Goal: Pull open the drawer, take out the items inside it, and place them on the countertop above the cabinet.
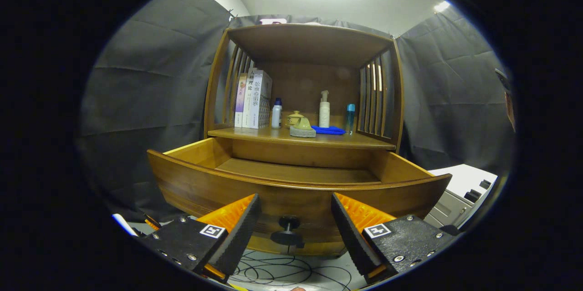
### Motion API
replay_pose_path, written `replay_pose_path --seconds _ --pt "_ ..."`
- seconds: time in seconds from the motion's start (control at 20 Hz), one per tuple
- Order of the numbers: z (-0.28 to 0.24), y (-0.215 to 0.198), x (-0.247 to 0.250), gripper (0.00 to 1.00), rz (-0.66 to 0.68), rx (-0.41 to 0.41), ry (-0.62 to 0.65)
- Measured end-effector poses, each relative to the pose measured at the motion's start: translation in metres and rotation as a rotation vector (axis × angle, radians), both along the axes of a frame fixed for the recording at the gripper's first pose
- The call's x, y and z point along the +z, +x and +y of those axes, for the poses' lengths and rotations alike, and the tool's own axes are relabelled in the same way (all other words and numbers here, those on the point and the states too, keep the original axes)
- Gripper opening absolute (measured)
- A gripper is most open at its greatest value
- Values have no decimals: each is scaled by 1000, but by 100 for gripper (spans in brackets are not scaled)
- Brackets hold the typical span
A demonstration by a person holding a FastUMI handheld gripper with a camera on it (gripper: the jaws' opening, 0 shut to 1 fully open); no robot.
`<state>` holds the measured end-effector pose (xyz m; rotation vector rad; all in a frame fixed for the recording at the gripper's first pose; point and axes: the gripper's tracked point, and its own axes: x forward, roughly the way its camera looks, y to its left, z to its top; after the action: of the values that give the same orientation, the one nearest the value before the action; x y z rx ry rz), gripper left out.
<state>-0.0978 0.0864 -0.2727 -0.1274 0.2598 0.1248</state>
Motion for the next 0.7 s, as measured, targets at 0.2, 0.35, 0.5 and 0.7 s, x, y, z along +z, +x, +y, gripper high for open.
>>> replay_pose_path --seconds 0.2,0.35,0.5,0.7 --pt "-8 11 2 95 -30 -36 11" --pt "-17 10 -10 95 1 -69 9" --pt "-17 7 -24 95 21 -69 -18" --pt "-4 11 -24 96 26 -65 -3"
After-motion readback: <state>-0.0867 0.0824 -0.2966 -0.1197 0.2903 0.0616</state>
